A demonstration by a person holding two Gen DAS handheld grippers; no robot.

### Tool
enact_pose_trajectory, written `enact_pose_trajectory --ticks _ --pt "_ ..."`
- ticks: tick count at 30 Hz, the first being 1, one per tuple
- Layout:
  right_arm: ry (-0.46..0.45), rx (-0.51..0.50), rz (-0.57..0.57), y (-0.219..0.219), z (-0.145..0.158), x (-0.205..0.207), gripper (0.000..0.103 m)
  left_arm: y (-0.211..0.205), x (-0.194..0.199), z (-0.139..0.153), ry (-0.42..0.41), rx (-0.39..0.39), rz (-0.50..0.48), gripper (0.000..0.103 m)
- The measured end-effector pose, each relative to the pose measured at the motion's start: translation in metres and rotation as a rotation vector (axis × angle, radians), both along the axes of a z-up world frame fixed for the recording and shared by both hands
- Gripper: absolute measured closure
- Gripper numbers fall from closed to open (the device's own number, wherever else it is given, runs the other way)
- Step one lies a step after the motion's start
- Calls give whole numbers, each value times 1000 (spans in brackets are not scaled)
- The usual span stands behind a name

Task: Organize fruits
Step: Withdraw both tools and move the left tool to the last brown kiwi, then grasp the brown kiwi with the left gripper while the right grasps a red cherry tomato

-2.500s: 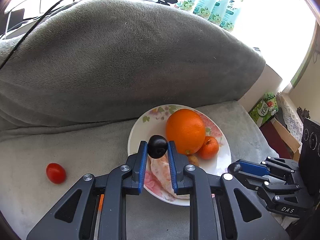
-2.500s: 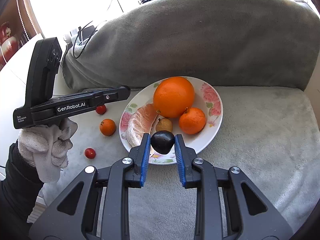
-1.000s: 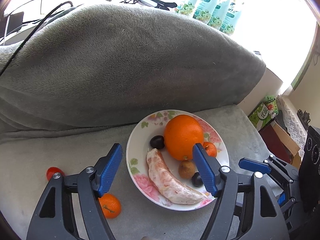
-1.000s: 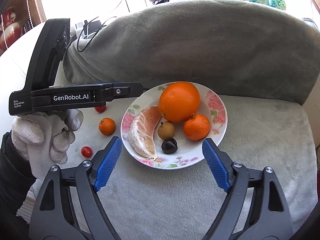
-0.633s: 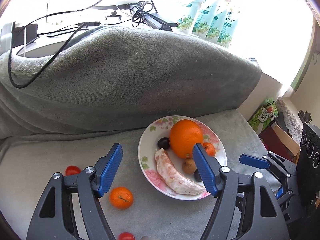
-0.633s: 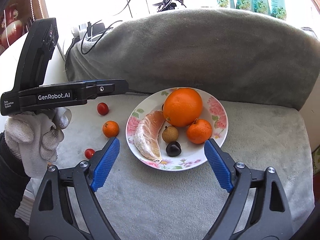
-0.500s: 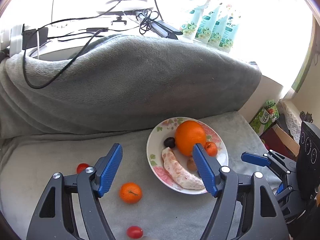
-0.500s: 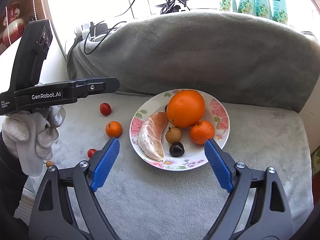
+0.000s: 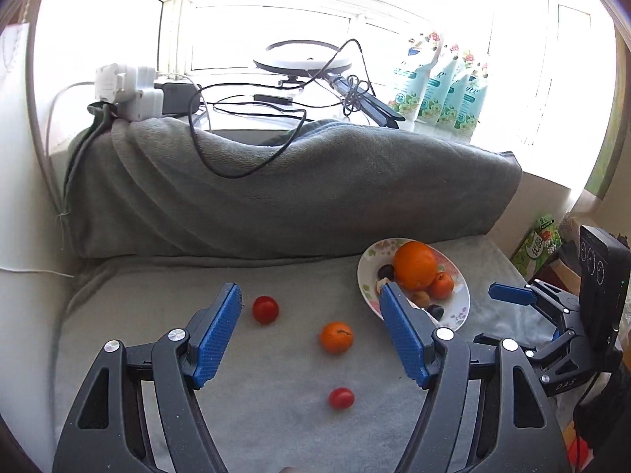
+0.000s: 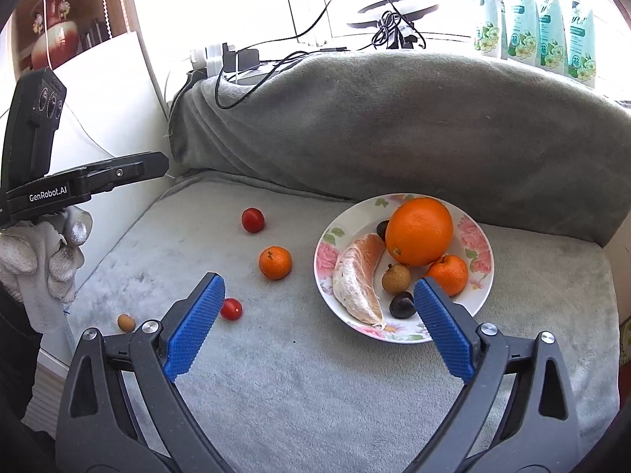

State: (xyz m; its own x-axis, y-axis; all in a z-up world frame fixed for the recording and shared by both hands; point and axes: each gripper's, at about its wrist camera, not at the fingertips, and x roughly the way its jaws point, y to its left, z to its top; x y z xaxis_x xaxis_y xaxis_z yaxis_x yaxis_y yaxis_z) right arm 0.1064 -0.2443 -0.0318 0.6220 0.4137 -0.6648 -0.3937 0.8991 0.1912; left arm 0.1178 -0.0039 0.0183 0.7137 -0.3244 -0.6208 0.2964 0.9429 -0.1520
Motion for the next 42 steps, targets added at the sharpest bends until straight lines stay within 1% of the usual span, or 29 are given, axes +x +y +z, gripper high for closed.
enact_pose_trajectory --ticks 2,6,10,13,16,18,20,22,23,24,25,27,30,33,35,40,42 --pt "-1 8 12 5 0 -1 5 12 -10 0 -9 4 24 30" --pt "-3 7 39 17 -1 -5 5 38 -32 -3 -12 -12 78 30" --pt "3 17 67 27 -4 -7 5 60 -53 -15 12 -23 119 31" --pt "5 4 86 35 -7 -8 5 71 -68 -25 25 -19 154 31" --pt "8 4 106 42 -10 -10 5 78 -84 -38 52 -11 178 41" --pt "18 5 120 47 -13 -9 12 81 -94 -50 77 -15 188 43" --pt "33 -1 139 54 -18 -9 15 83 -102 -63 106 -29 197 48" --pt "44 -7 162 61 -23 -9 15 83 -108 -76 138 -43 204 52" --pt "49 -12 174 64 -26 -9 17 82 -112 -81 148 -44 207 56" --pt "53 -20 186 69 -28 -10 21 82 -115 -86 159 -45 210 58" --pt "59 -29 198 73 -31 -10 23 81 -117 -90 166 -47 211 59" --pt "74 -49 224 81 -38 -10 31 79 -122 -97 179 -46 216 59" --pt "95 -71 249 90 -48 -9 36 80 -123 -105 200 -58 222 62" --pt "122 -73 262 96 -56 -6 46 80 -124 -111 215 -72 223 63" --pt "135 -81 267 99 -61 -4 50 81 -124 -113 220 -77 226 63" --pt "151 -101 265 103 -69 0 50 79 -121 -115 227 -77 209 64" --pt "157 -107 261 104 -72 3 53 78 -120 -117 232 -75 206 65"
